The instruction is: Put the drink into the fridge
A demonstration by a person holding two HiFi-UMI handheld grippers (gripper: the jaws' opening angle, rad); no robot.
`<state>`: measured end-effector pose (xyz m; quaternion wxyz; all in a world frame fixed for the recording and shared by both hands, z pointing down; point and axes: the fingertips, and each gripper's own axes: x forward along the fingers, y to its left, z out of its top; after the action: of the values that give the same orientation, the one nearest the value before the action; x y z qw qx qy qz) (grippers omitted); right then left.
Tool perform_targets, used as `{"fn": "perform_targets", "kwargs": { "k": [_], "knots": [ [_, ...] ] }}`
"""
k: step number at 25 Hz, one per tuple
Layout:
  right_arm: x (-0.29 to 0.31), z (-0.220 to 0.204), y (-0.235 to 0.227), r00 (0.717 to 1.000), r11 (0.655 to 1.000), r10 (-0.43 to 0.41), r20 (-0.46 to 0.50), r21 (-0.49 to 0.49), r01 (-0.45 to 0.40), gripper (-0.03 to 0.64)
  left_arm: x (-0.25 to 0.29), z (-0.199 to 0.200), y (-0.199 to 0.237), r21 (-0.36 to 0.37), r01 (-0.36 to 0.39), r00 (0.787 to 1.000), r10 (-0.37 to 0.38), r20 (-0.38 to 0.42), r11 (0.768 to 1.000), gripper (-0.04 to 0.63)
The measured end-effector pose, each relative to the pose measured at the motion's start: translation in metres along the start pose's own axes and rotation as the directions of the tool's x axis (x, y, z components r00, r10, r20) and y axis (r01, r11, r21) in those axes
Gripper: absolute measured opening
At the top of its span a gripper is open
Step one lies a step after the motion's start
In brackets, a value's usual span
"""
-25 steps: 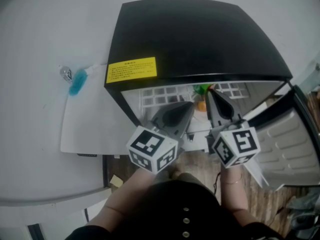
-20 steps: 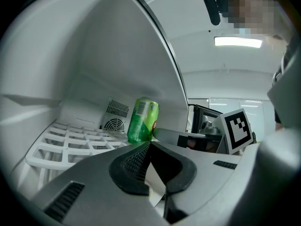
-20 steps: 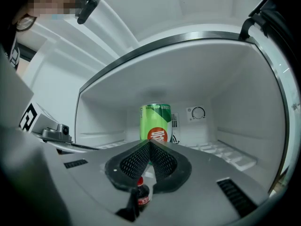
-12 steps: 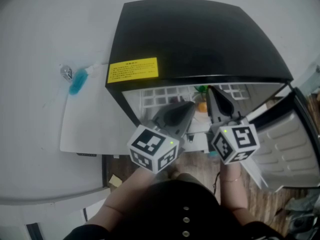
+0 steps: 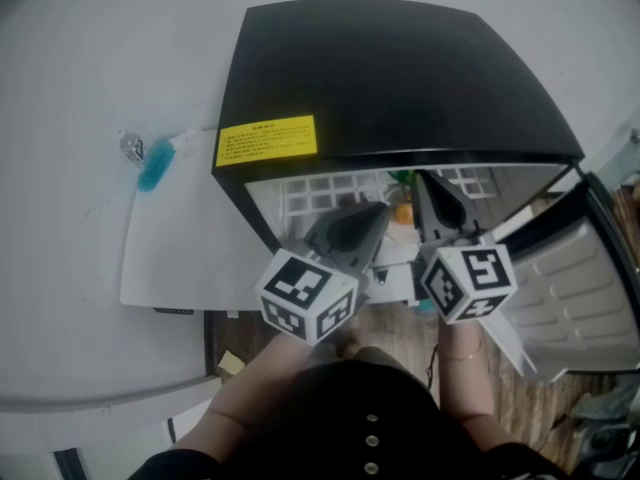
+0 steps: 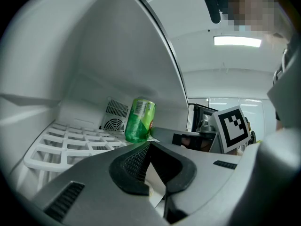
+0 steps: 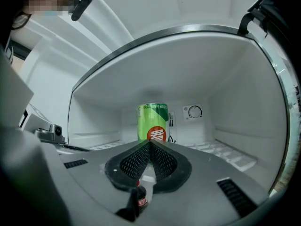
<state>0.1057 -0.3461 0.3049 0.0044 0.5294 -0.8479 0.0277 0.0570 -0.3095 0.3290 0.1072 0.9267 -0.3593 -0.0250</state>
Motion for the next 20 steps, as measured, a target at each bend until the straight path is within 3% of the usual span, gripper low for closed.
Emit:
{"fn": "perform_targets", "kwargs": {
  "k": [20],
  "knots": [
    [-0.049, 0.006, 0.014, 0.999, 1.0, -0.003, 0.033, -0.012, 0.003, 0.008, -0.006, -0.004, -0.019, -0.028, 0.046, 0.999, -0.046, -0.007, 0.999, 0.006]
  ]
}}
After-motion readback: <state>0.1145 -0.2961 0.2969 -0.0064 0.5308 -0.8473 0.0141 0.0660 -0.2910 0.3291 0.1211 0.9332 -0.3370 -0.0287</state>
